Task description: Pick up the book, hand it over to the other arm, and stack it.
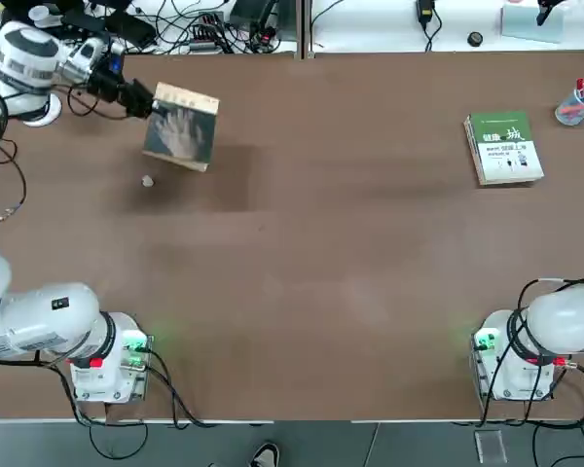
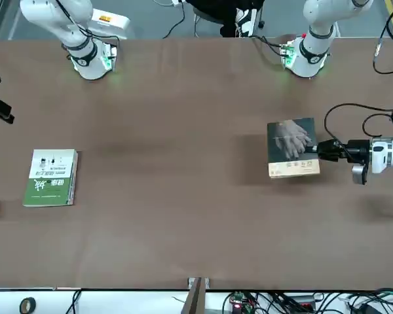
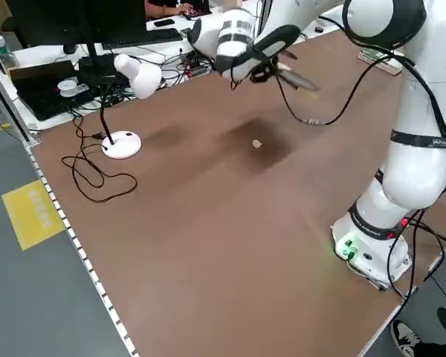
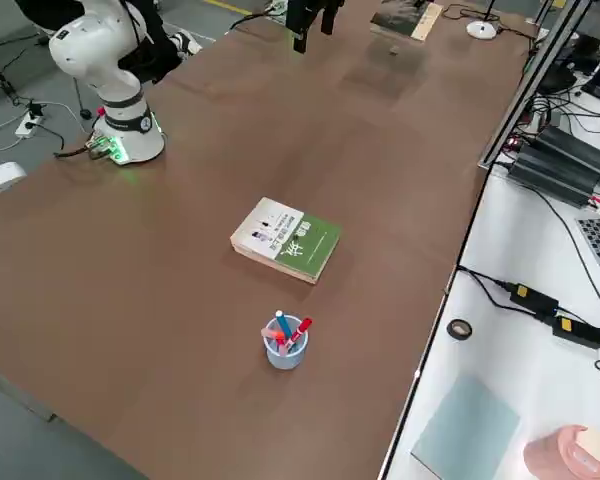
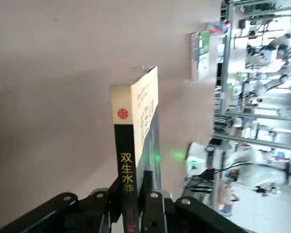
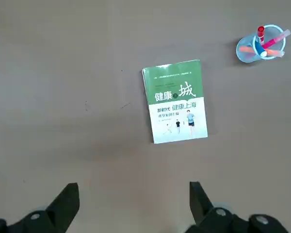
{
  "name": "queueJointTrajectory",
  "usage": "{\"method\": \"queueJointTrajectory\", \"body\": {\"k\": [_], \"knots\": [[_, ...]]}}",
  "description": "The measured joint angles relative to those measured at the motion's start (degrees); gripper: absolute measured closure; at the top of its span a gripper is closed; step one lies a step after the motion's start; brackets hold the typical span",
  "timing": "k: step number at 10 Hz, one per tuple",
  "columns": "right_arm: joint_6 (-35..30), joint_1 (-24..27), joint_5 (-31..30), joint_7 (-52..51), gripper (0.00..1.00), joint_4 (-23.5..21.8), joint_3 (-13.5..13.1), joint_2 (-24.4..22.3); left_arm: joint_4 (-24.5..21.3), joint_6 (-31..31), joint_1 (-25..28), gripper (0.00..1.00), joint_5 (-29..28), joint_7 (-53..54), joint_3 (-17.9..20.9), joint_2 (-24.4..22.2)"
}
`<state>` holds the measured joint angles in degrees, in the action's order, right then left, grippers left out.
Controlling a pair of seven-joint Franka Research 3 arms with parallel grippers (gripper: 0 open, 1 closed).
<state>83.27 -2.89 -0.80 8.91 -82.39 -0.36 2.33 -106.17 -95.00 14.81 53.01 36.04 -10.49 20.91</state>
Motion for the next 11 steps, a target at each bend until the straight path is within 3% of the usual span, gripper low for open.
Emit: {"method": "queueJointTrajectory", "body": {"k": [4,11], "knots": [[0.0,0.0,0.0,0.0,0.0,0.0,0.0,0.0,3.0,-0.3,-0.3,0.83,5.8,-7.5,-5.4,0.0],[0.2,0.1,2.0,0.0,0.01,0.0,0.0,0.0,5.5,-11.1,-1.0,0.83,10.9,-17.5,-16.3,0.0]]}}
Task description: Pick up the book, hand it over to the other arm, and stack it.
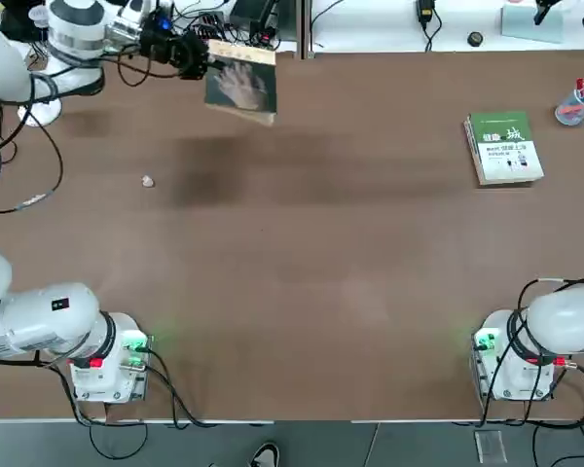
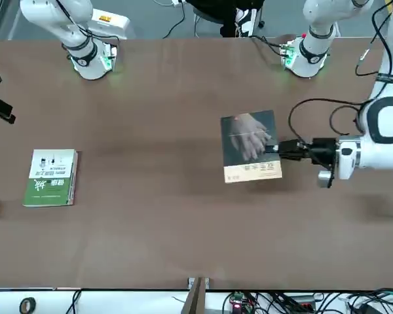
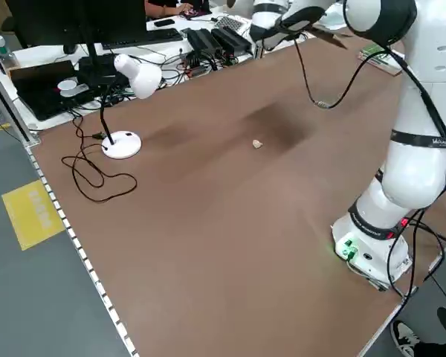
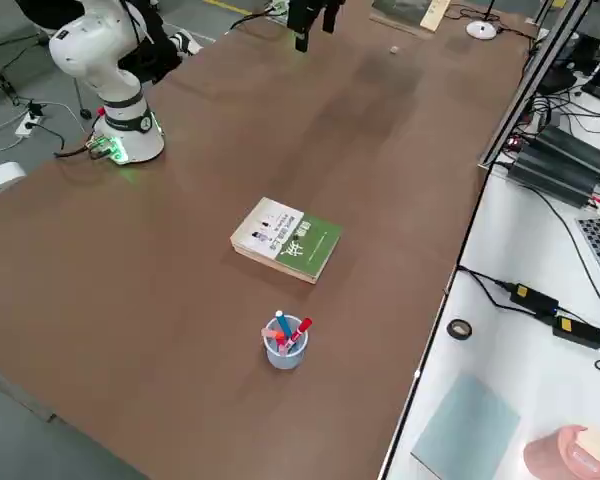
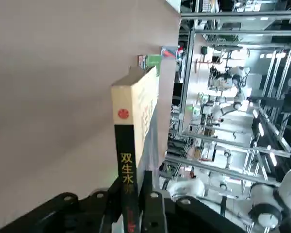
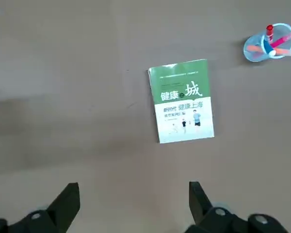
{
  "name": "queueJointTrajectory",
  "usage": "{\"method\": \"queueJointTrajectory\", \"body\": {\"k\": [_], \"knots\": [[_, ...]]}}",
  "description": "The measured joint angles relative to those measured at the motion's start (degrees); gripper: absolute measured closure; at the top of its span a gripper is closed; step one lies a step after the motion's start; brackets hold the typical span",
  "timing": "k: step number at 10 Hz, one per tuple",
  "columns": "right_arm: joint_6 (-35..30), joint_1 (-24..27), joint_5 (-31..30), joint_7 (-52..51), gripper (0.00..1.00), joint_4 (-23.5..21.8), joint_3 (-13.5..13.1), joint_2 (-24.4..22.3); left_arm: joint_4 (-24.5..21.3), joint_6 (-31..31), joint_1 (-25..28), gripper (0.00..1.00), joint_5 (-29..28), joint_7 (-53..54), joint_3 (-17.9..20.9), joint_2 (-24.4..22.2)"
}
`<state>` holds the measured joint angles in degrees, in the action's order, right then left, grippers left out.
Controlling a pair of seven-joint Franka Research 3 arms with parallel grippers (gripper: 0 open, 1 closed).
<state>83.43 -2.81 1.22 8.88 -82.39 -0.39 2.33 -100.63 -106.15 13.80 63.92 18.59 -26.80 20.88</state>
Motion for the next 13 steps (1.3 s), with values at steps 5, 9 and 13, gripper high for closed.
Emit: {"method": "queueJointTrajectory", "body": {"k": [5,9,13], "knots": [[0.6,0.4,4.8,0.0,0.02,0.0,-0.3,0.0,2.2,-4.3,-2.9,0.83,2.7,-4.6,-3.7,0.3],[1.3,2.5,18.3,-3.6,0.03,-0.3,-2.5,0.5,3.7,-8.3,-6.4,0.83,3.8,-6.8,-3.8,1.0],[3.0,4.3,30.8,-13.0,0.03,-5.3,-5.9,1.7,4.7,-13.9,-11.3,0.83,5.5,-9.6,-3.9,1.4]]}}
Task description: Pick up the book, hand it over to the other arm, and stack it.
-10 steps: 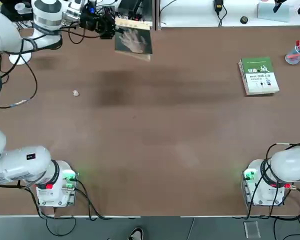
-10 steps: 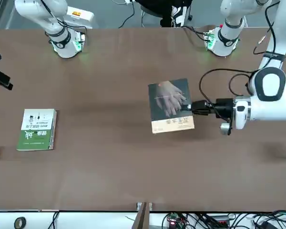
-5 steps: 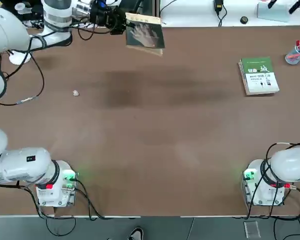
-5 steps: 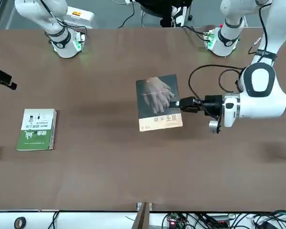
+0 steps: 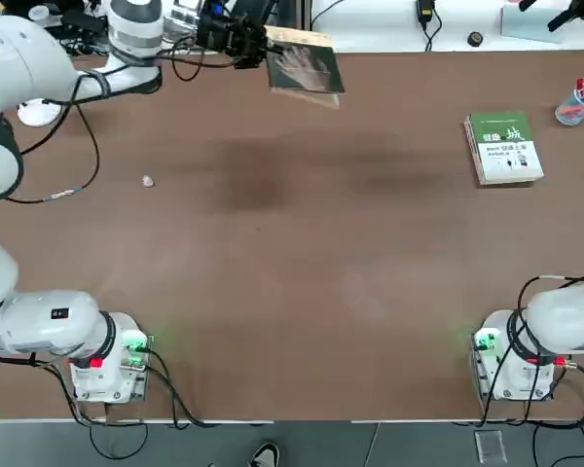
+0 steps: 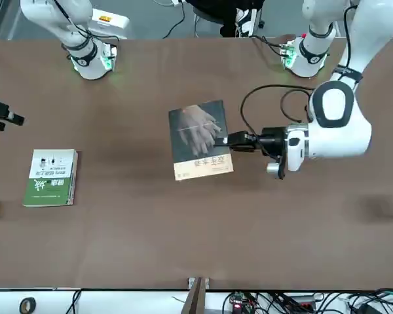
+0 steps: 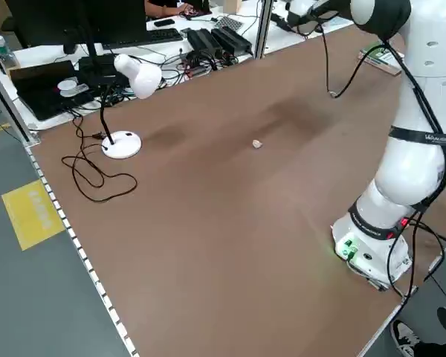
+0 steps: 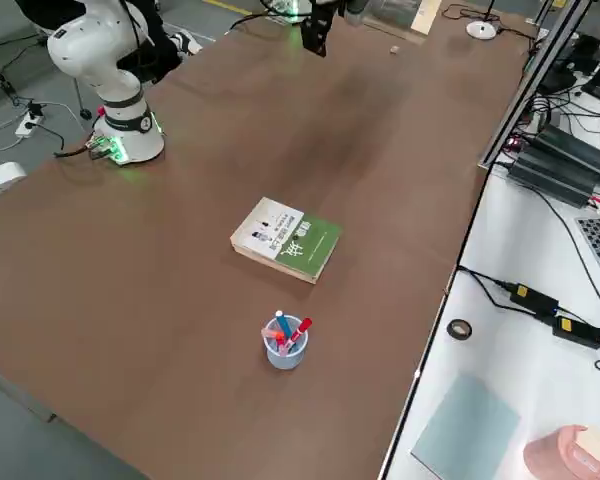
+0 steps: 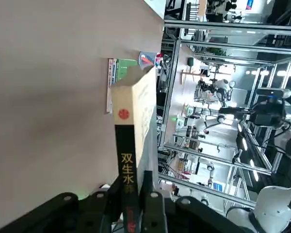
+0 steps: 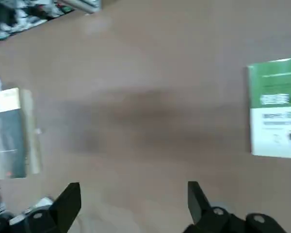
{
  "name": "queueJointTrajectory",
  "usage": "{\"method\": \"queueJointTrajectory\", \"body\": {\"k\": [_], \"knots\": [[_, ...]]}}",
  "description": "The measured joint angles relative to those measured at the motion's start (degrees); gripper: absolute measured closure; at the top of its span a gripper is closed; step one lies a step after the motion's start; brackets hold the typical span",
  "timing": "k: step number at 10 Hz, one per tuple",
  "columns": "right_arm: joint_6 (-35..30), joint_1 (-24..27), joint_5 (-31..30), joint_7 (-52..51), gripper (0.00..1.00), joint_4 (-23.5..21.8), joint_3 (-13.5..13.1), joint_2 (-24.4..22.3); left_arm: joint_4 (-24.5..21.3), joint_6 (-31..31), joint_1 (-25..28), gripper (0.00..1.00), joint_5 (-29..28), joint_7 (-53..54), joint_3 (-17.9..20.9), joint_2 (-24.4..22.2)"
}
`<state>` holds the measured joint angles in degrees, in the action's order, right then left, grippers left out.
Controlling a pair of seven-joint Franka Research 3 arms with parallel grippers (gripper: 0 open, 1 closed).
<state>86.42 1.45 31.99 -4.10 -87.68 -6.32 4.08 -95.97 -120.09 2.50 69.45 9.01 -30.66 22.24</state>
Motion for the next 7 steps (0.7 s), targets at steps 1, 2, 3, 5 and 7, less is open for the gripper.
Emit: {"method": "queueJointTrajectory", "body": {"k": [1,2,3,5,7], "knots": [[0.3,0.5,2.6,-1.9,0.03,-1.4,-0.4,0.5,0.2,-1.6,-1.3,0.83,0.4,-0.6,0.0,0.0],[0.3,1.0,5.3,-3.2,0.03,-2.7,-0.6,1.2,0.3,-3.1,-2.4,0.83,0.9,-1.3,0.0,0.0],[0.4,1.2,7.9,-3.9,0.03,-3.9,-1.0,1.8,0.4,-4.1,-3.5,0.83,1.2,-1.8,0.0,0.1],[0.3,1.2,12.3,-4.3,0.03,-6.2,-1.7,2.6,0.9,-4.6,-5.2,0.83,1.3,-2.1,0.0,0.6],[0.0,1.2,17.5,-4.4,0.03,-9.6,-2.1,2.7,2.6,-4.7,-6.5,0.83,1.3,-2.1,0.0,2.0]]}}
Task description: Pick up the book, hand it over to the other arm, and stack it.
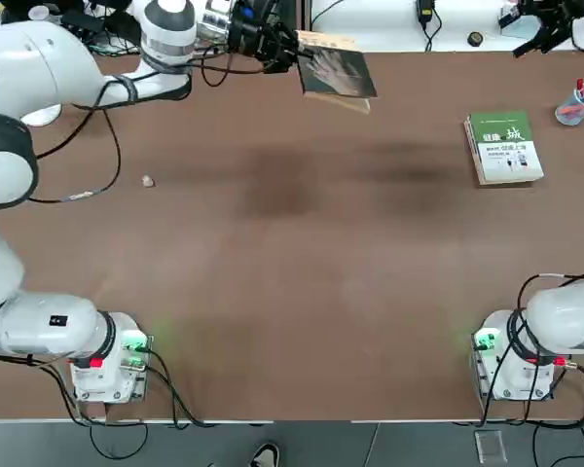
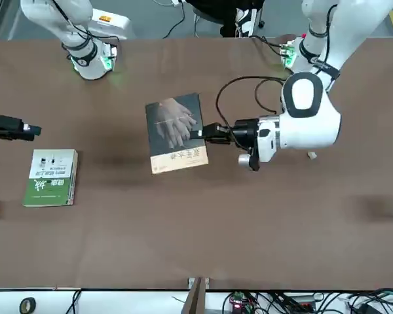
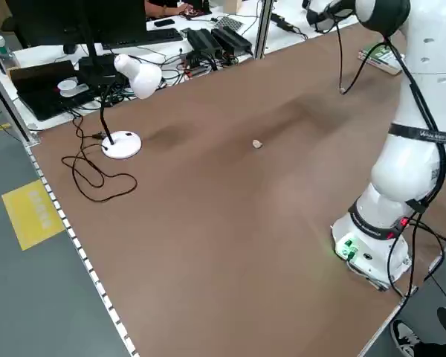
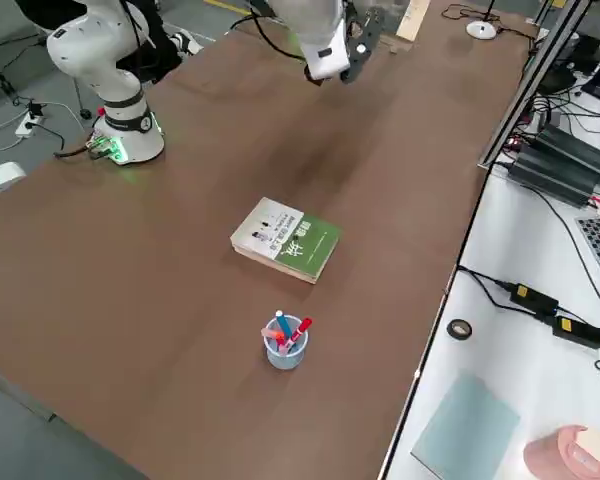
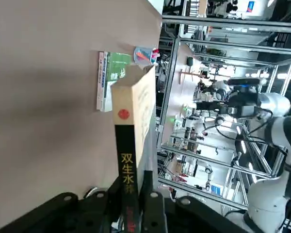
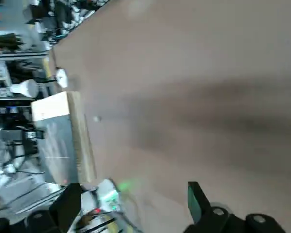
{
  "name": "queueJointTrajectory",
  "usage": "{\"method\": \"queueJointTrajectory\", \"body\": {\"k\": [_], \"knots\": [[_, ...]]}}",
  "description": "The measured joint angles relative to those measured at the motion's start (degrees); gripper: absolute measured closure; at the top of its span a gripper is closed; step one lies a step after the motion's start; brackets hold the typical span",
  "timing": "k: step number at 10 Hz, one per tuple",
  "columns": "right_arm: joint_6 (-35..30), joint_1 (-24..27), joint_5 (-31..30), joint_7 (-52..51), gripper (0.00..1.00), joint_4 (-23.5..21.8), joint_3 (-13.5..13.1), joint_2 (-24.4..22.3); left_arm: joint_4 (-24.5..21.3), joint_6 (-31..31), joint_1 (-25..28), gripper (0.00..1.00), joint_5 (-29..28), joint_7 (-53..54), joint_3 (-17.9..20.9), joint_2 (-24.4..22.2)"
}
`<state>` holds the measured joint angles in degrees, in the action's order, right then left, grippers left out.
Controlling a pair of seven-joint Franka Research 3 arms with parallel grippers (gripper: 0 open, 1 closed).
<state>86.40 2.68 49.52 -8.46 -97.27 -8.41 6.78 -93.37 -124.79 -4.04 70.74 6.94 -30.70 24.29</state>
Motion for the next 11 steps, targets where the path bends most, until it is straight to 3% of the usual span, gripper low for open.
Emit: {"method": "queueJointTrajectory", "body": {"k": [3,6,11], "knots": [[-2.9,0.0,6.8,-3.4,0.03,-4.7,-2.0,0.0,1.9,-0.3,-3.1,0.83,0.0,0.0,0.0,1.8],[-4.4,0.0,9.2,-10.5,0.03,-8.2,-4.9,0.1,3.2,-1.7,-4.7,0.83,0.0,0.0,0.0,2.9],[-4.4,-0.1,18.2,-12.4,0.03,-12.8,-5.4,0.9,5.3,-1.7,-5.1,0.83,0.0,0.0,0.0,4.7]]}}
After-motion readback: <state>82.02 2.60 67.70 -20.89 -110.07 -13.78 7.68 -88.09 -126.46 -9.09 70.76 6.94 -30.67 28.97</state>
